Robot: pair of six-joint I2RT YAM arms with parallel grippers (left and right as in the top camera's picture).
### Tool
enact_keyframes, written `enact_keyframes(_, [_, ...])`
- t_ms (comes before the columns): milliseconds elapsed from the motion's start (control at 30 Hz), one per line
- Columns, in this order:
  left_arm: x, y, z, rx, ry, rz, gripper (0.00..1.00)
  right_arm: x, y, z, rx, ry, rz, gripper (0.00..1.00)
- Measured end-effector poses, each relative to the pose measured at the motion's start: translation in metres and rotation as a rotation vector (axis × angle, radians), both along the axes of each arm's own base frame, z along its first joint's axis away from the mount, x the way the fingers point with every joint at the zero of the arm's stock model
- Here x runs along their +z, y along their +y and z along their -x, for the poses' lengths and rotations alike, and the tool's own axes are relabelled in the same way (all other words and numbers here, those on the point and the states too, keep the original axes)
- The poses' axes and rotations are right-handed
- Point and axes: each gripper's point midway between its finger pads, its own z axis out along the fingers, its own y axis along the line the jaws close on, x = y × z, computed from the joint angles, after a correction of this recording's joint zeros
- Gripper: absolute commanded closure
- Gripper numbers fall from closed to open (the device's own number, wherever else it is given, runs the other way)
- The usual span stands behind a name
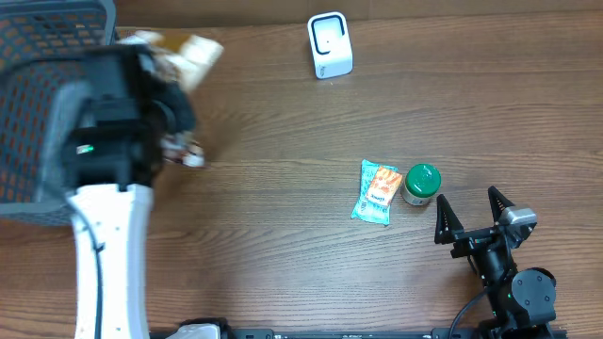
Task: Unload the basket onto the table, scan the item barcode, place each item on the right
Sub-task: 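Lift the red stick and cream Pantree bag out of the basket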
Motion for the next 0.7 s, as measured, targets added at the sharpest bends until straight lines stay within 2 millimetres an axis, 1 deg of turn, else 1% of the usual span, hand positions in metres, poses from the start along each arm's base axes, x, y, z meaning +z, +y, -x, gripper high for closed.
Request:
enact_keyframes(67, [-0.034, -0.022, 0.001, -0.046, 0.058, 0.009, 0.96, 0.0, 0.0, 0.0, 0.0, 0.0, 0.0, 0.0])
enact_keyframes(100, [-0.054, -0.033, 0.003, -0.067, 0.09, 0.014, 0.96, 0.0, 0.0, 0.0, 0.0, 0.0, 0.0, 0.0])
enact_keyframes(167, [-0.083, -0.05, 0.006, -0.1, 0.126, 0.02, 0.96, 0.0, 0.0, 0.0, 0.0, 0.0, 0.0, 0.0])
enact_keyframes(200, [-0.101, -0.058, 0.009, -0.116, 0.15, 0.021, 0.96, 0.0, 0.0, 0.0, 0.0, 0.0, 0.0, 0.0])
enact_keyframes(333, [-0.158, -0.079, 0.025, -0.156, 0.207, 0.007, 0.96, 0.0, 0.0, 0.0, 0.0, 0.0, 0.0, 0.0])
enact_keyframes(433, [-0.191, -0.084, 0.036, -0.161, 0.227, -0.003, 0.96, 0.0, 0.0, 0.0, 0.0, 0.0, 0.0, 0.0])
enact_keyframes(500, [-0.207, -0.084, 0.04, -0.158, 0.226, -0.008, 0.96, 0.0, 0.0, 0.0, 0.0, 0.0, 0.0, 0.0])
enact_keyframes(600, [-0.229, -0.081, 0.047, -0.143, 0.222, -0.003, 0.96, 0.0, 0.0, 0.0, 0.0, 0.0, 0.0, 0.0])
enact_keyframes(700, [-0.243, -0.078, 0.054, -0.137, 0.227, -0.005, 0.96, 0.0, 0.0, 0.0, 0.0, 0.0, 0.0, 0.0])
